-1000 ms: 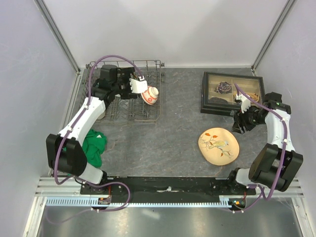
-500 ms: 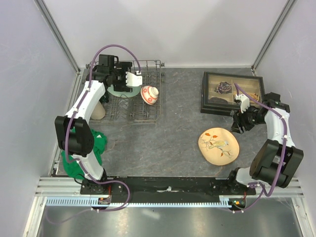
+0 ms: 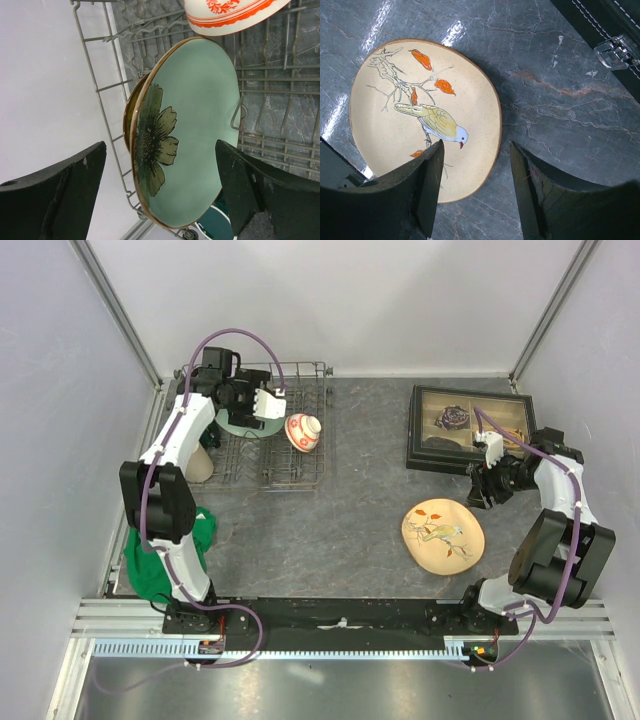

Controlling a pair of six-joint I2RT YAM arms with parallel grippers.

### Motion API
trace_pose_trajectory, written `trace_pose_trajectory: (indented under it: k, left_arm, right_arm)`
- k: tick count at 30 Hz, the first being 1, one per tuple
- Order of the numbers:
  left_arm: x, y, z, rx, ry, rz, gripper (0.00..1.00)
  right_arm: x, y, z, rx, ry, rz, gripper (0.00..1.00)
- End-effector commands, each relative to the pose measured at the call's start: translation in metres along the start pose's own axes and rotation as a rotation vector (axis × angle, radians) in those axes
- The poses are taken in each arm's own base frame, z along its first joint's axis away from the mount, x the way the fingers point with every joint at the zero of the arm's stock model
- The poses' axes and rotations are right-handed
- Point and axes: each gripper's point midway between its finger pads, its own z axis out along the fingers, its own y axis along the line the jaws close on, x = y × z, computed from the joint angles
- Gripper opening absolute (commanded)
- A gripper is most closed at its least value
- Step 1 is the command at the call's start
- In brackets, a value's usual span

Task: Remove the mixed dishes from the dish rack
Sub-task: Pick up the plate from the dish rack.

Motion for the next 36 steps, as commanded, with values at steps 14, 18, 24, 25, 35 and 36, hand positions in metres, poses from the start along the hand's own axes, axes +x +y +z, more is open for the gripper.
trace_pose_trajectory:
  k: [14,18,24,25,35,36]
  left_arm:
    - [0.008,0.008,0.010,0.017,-0.004,0.056,0.92]
    - [0.009,0.003,0.011,0.045,-0.001,0.047,0.90]
    - [0.016,-0.002,0.017,0.069,0.023,0.042,0.88]
    - [0.017,-0.001,0.017,0.069,0.024,0.045,0.88]
    - [0.021,-0.001,0.018,0.087,0.042,0.039,0.80]
    - [0.022,-0.001,0.017,0.088,0.047,0.038,0.78]
  right_arm:
    - [-0.001,-0.001,0.010,-0.025,-0.020,-0.014,0.63]
    - [-0.001,-0.002,0.010,-0.024,-0.022,-0.008,0.63]
    - [0.001,0.000,0.011,-0.027,-0.019,-0.006,0.63]
    - [0.002,-0.001,0.011,-0.026,-0.019,-0.007,0.62]
    - [0.010,0.001,0.018,-0.043,-0.003,0.008,0.62]
    - [0.011,0.001,0.019,-0.045,-0.001,0.011,0.62]
